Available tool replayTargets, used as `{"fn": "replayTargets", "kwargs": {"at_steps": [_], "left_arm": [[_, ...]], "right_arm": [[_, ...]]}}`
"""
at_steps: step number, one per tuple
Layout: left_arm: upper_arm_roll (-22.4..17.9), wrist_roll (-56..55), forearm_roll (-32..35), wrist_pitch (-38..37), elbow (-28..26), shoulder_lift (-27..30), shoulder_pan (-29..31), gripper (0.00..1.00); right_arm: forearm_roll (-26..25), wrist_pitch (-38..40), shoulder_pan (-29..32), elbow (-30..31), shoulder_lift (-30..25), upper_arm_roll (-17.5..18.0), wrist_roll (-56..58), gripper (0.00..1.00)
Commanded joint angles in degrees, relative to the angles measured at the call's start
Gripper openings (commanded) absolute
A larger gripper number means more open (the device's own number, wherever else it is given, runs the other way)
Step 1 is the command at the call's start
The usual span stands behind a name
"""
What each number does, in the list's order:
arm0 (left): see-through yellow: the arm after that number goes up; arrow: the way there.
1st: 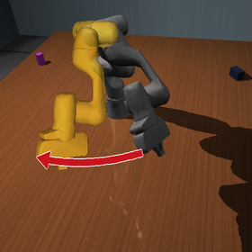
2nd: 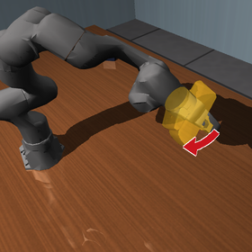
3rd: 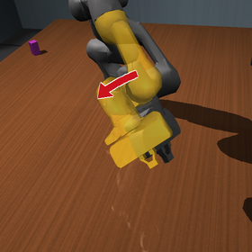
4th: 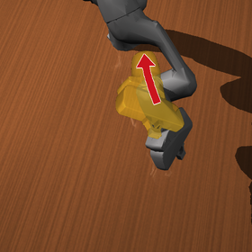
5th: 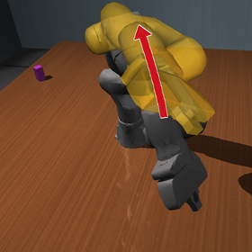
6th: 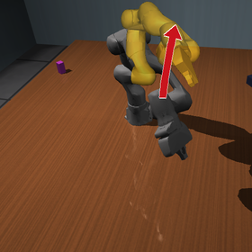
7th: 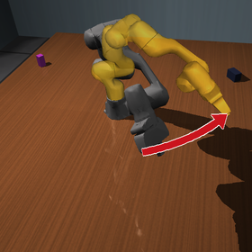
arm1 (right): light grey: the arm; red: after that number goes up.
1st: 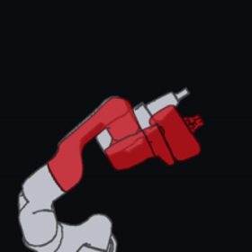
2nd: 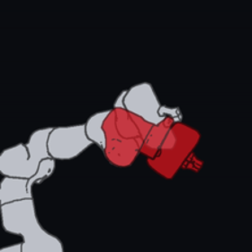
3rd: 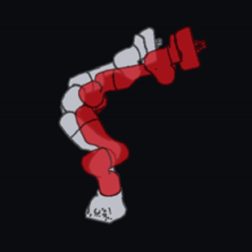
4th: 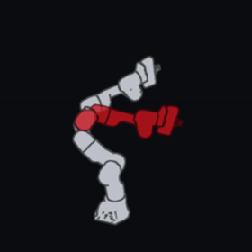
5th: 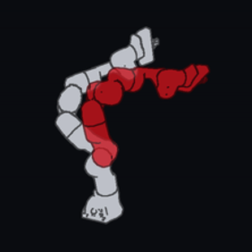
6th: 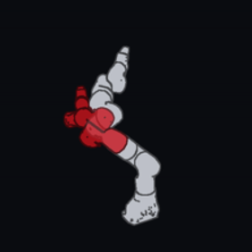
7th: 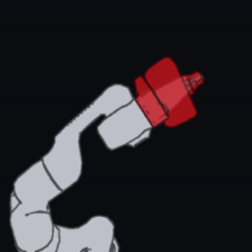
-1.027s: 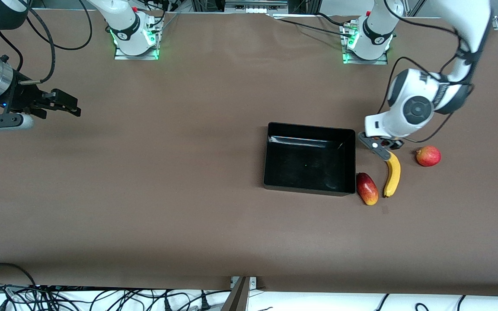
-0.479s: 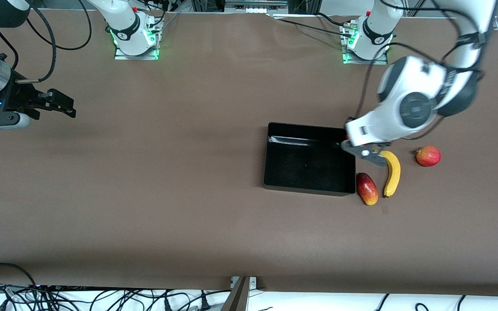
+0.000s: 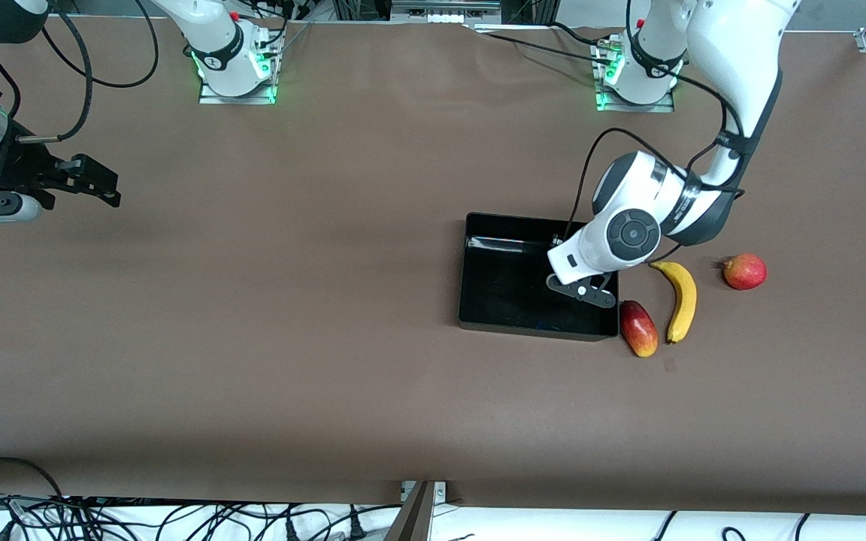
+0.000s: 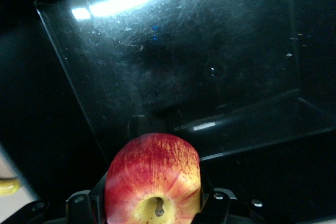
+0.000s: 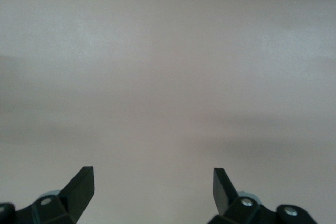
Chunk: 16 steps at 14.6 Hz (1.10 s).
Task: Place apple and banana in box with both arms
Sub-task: 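Carry the apple into the black box and open the left gripper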
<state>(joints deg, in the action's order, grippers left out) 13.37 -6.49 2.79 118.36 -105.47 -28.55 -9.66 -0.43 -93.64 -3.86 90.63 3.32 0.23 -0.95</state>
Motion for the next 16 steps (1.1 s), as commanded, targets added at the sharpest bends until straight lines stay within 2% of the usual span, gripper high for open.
{"fn": "replayTargets", "kwargs": {"at_steps": [1,2,3,5,7,8,10,12,16], "left_arm": [[0.08,-3.52,1.61,2.74,-3.06,0.26,-0.8,0.17],[0.08,-4.31,1.61,3.62,-3.25,-0.27,-1.67,0.18],[-0.01,-5.11,1.61,4.33,-3.33,-1.06,-1.94,0.23],[-0.1,-6.08,1.61,5.12,-3.34,-1.85,-1.94,0.4],[-0.27,-6.17,1.61,5.12,-3.34,-2.12,-1.6,0.9],[-0.28,-6.26,1.61,4.95,-3.25,-2.21,-1.25,1.0],[-0.36,-6.17,1.61,4.07,-2.72,-1.77,-1.07,1.0],[-0.45,-6.08,1.61,-0.12,-0.36,-0.54,-0.89,1.0],[-0.45,-5.47,1.52,-17.34,14.03,-0.1,1.91,1.0]], "right_arm": [[-0.36,0.65,1.22,-0.98,0.2,1.17,-0.19,1.0],[-0.53,0.74,1.14,-0.9,0.2,1.17,-0.19,1.0],[-0.62,0.48,1.14,-0.9,0.2,1.17,-0.19,1.0],[-0.45,0.21,1.14,-0.9,0.2,1.17,-0.19,1.0],[-0.36,0.12,1.22,-0.9,0.29,1.17,-0.19,1.0],[-0.36,0.21,1.22,-0.9,0.29,1.17,-0.28,1.0],[-0.27,0.21,1.22,-0.9,0.29,1.17,-0.28,1.0],[-0.27,0.21,1.22,-0.9,0.29,1.17,-0.28,1.0],[-0.27,0.21,1.22,-0.9,0.29,1.17,-0.28,1.0]]}}
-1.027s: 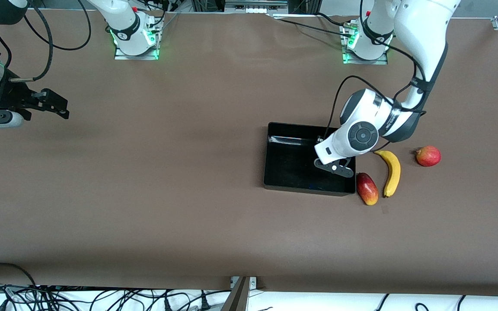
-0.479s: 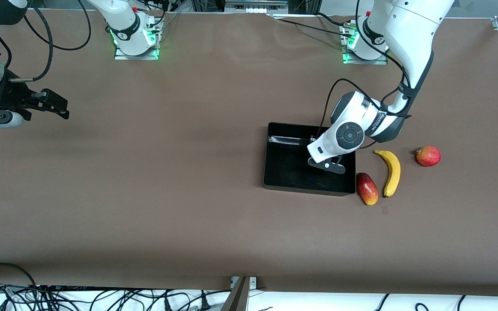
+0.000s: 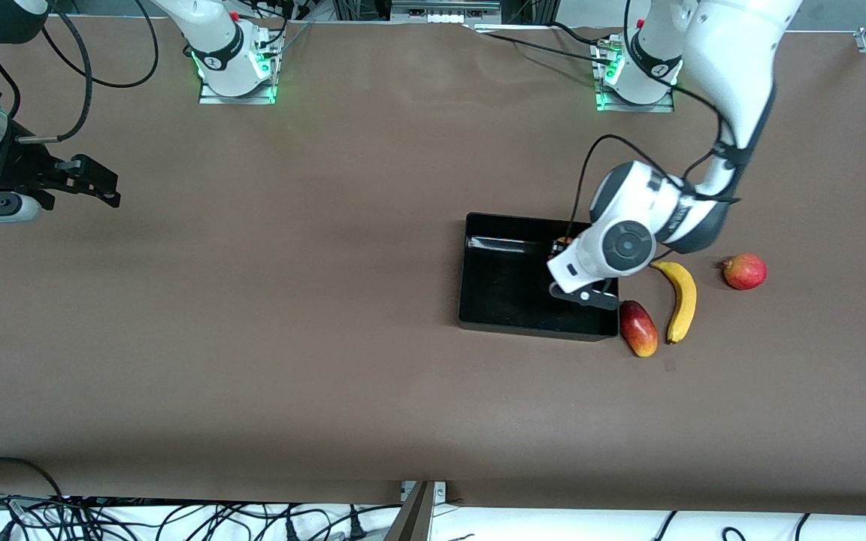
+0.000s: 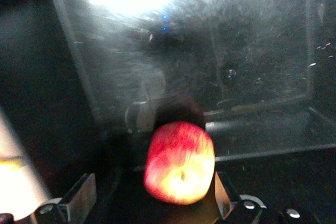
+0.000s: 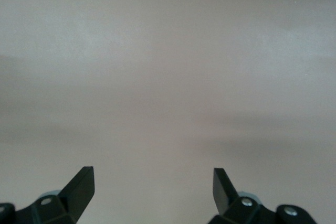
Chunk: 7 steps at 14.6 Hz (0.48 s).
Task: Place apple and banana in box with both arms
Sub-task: 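Carry the apple into the black box and open the left gripper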
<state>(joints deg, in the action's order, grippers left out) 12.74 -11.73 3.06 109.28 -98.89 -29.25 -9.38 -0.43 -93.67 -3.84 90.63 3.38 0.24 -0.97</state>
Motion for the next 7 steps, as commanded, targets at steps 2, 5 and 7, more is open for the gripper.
{"fn": "replayTargets", "kwargs": {"at_steps": [2,5,7], "left_arm": [[0.09,-0.13,1.33,-12.32,12.3,0.25,3.75,1.0],[-0.17,5.28,2.21,-11.99,12.67,-0.71,8.4,1.0],[-0.17,13.19,7.81,-10.42,12.76,-2.73,11.48,1.0]], "right_arm": [[-0.27,0.24,1.3,-0.9,0.22,1.08,-0.26,1.0],[-0.27,0.16,1.3,-0.9,0.22,1.0,-0.26,1.0],[-0.27,0.07,1.3,-0.9,0.22,1.0,-0.26,1.0]]}}
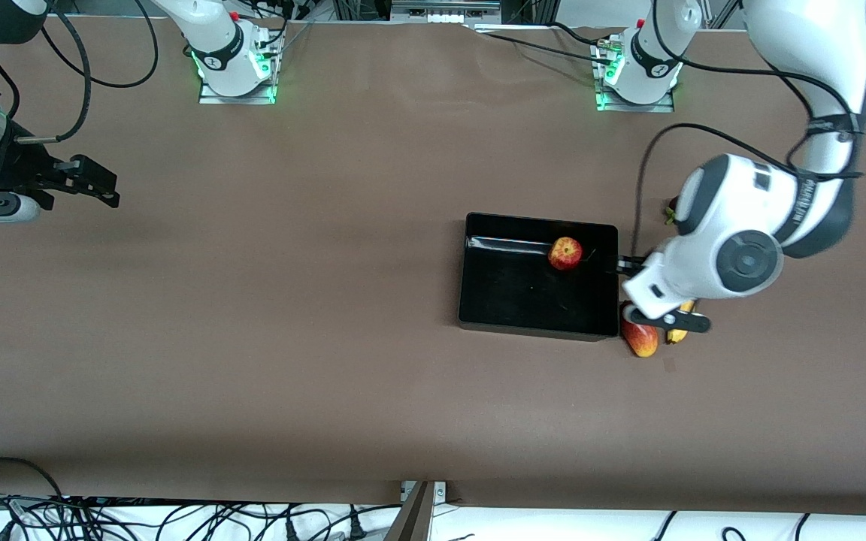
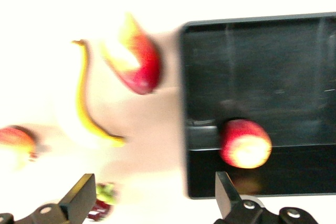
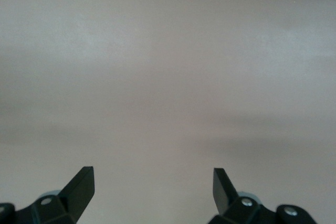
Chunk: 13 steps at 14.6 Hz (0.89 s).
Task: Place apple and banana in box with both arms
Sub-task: 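Move the left gripper to the yellow banana and grasp it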
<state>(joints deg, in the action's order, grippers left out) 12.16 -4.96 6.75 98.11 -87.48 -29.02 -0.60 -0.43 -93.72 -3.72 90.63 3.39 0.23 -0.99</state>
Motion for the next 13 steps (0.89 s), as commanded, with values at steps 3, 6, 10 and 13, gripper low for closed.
{"fn": "replayTargets", "kwargs": {"at_steps": [3,6,10,13], "left_arm": [[0.41,16.71,8.27,7.51,0.03,-5.86,6.39,1.0],[0.32,19.64,10.02,13.92,-5.04,-7.19,9.3,1.0],[0.41,19.64,14.87,28.69,-14.89,-7.1,13.51,0.99],[0.41,19.72,14.87,30.56,-16.58,-7.1,13.69,0.38]], "right_arm": [[-0.36,-0.06,1.34,-0.98,0.22,1.0,-0.24,1.0],[-0.27,-0.32,1.35,-0.89,0.22,1.0,-0.24,1.0],[-0.27,-0.32,1.43,-0.89,0.31,0.91,-0.24,1.0],[-0.27,-0.32,1.43,-0.89,0.31,0.91,-0.24,1.0]]}}
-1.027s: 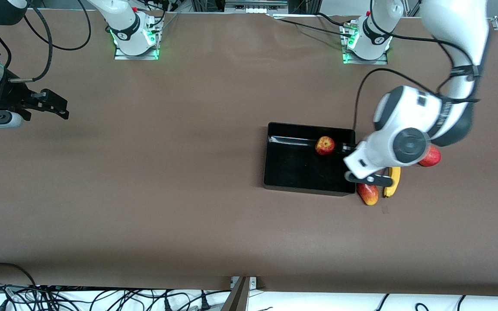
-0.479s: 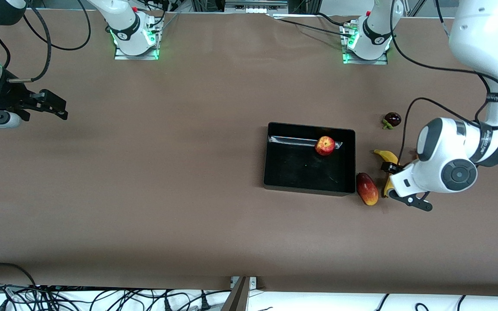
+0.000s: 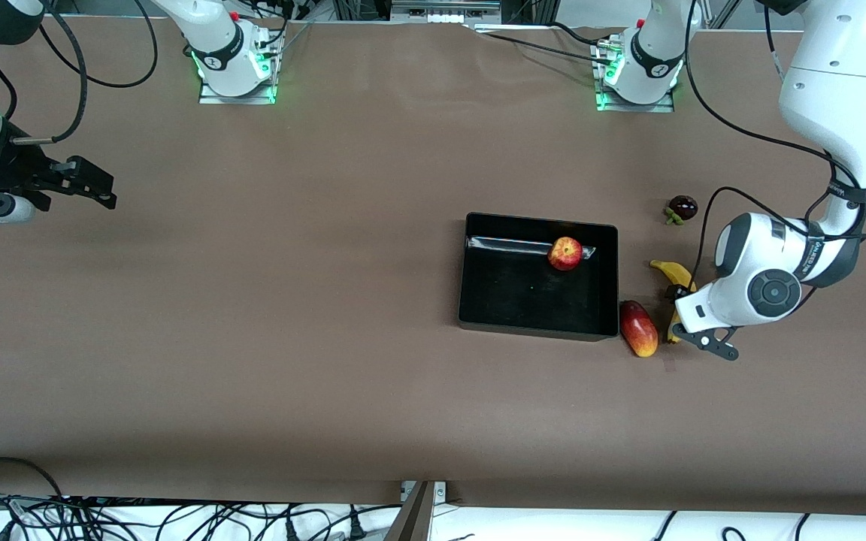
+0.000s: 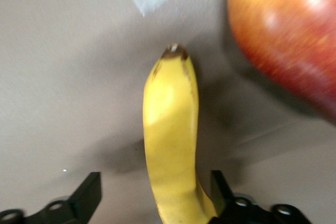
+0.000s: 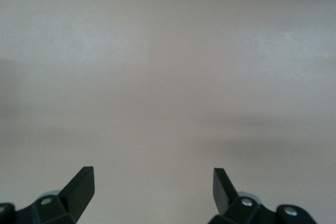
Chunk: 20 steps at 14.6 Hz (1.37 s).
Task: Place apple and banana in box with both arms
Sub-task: 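Move the left gripper to the yellow banana and grasp it, then lift the banana and lower it into the black box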
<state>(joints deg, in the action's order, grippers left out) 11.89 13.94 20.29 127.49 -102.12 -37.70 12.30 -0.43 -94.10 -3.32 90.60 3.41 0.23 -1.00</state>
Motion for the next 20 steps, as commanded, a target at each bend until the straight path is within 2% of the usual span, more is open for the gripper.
{"fn": "replayTargets", "kwargs": {"at_steps": [1,3,5,6,8,10,12,13,15,17,20], "left_arm": [[0.68,0.91,1.42,1.18,-1.86,1.58,0.79,0.28],[0.68,0.91,1.33,1.0,-1.86,1.58,0.88,0.08],[0.77,1.0,1.33,0.57,-1.51,2.02,0.97,0.0],[0.77,0.92,1.33,-0.31,-1.24,3.06,0.97,0.0],[1.64,0.83,0.37,-7.66,1.55,6.14,0.88,0.0],[4.71,0.65,-1.38,-18.98,7.95,7.47,0.7,0.0],[5.34,-0.04,-9.09,-27.7,16.04,7.12,0.01,0.0],[5.43,-1.1,-12.35,-29.56,18.25,7.03,-1.56,0.0],[5.43,-7.13,-13.61,-30.28,18.54,7.12,-5.78,0.0],[5.52,-18.19,-14.75,-31.95,18.36,7.12,-11.31,0.0],[5.43,-28.94,-18.53,-29.42,18.36,4.58,-19.05,0.0]], "right_arm": [[-0.27,0.05,1.03,-0.86,0.28,0.92,-0.23,1.0],[-0.27,0.05,1.03,-0.86,0.28,0.92,-0.23,1.0],[-0.27,0.05,1.12,-0.86,0.28,0.92,-0.23,1.0],[-0.36,0.05,1.12,-0.86,0.28,0.92,-0.23,1.0],[-0.36,0.05,1.12,-0.86,0.28,0.92,-0.23,1.0],[-0.27,0.05,1.21,-0.95,0.28,0.92,-0.23,1.0],[-0.27,0.05,1.38,-0.86,0.28,0.92,-0.23,1.0],[-0.27,0.05,1.38,-0.95,0.28,0.92,-0.23,1.0],[-0.27,0.05,1.47,-0.86,0.28,0.92,-0.23,1.0],[-0.27,0.05,1.47,-0.86,0.28,0.92,-0.23,1.0],[-0.36,0.05,1.47,-0.95,0.28,0.83,-0.23,1.0]]}}
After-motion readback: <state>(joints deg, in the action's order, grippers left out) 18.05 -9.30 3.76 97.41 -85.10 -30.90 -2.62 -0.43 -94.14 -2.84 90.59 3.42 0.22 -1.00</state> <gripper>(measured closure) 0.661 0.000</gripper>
